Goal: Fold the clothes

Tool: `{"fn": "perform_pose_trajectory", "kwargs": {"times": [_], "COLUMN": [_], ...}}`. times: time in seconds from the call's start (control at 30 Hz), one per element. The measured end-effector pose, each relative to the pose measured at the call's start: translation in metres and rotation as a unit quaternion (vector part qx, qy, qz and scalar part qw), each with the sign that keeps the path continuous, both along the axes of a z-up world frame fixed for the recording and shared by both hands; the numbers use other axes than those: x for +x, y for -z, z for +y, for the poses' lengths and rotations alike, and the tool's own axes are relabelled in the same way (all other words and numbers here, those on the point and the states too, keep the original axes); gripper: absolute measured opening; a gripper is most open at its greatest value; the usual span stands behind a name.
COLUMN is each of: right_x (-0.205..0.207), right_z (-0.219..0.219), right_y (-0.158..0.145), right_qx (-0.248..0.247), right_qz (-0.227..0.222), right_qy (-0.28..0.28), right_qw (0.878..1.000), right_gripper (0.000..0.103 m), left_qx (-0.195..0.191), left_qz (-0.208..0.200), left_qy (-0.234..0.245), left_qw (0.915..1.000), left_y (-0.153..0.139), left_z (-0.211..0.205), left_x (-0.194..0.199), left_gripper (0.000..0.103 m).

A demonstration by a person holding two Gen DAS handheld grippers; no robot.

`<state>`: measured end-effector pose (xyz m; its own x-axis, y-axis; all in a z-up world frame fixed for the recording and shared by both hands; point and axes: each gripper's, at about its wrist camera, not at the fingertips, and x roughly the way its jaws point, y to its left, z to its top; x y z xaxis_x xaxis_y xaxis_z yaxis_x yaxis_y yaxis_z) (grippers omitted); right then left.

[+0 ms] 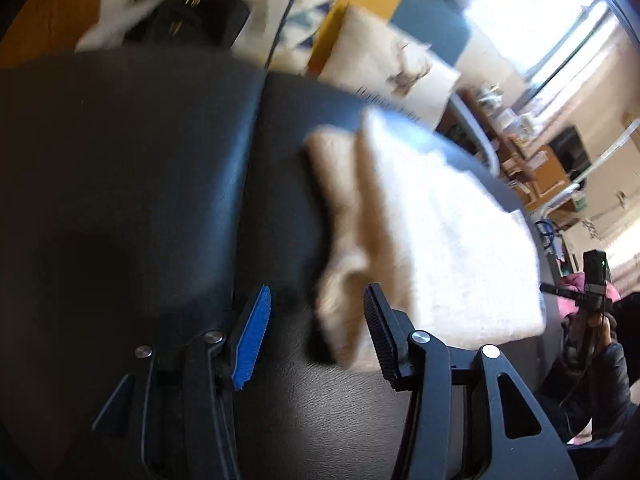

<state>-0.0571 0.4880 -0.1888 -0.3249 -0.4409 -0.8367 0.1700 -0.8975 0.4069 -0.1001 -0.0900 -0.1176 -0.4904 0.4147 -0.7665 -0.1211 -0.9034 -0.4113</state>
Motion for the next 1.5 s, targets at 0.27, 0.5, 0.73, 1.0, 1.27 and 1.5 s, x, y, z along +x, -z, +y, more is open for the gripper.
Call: {"fn": "perform_pose_trajectory", "kwargs": {"times": [0.27, 0.5, 0.73, 1.0, 1.27, 1.5], "right_x": [-0.046, -0.084, -0.099, -0.078, -0.102, -0.127], "right_z": [0.012, 0.021, 0.007, -0.044, -0.038, -0.030], "right_y": [-0.017, 0.001, 0.021, -0.027, -0.054, 0.025], "right_qx": [-0.054, -0.038, 0.019, 0.138, 0.125, 0.126], "right_qz": [0.055, 0.035, 0.004, 0.092, 0.132, 0.053], "right_qy": [0.052, 0.063, 0.014, -0.054, -0.028, 0.024], "right_qw": [0.996, 0.997, 1.000, 0.985, 0.983, 0.990], "right_gripper": [0.031, 0.033, 0.020, 0.004, 0.005, 0.012], "left_qx": [-0.045, -0.065, -0.073, -0.132, -0.122, -0.030], "left_qz": [0.043, -0.013, -0.021, 0.072, 0.065, -0.025], "left_qy": [0.051, 0.069, 0.099, 0.098, 0.057, -0.013], "left_qw": [0.9967, 0.9954, 0.9922, 0.9837, 0.9887, 0.9991], "left_y": [-0.028, 0.000, 0.018, -0.008, -0.010, 0.033], "left_z": [0.050, 0.070, 0.089, 0.104, 0.086, 0.053], "left_x": [-0.096, -0.147, -0.151, -0.123, -0.143, -0.156], "left_gripper": [0.057, 0.058, 0.063, 0.005, 0.006, 0.033]}}
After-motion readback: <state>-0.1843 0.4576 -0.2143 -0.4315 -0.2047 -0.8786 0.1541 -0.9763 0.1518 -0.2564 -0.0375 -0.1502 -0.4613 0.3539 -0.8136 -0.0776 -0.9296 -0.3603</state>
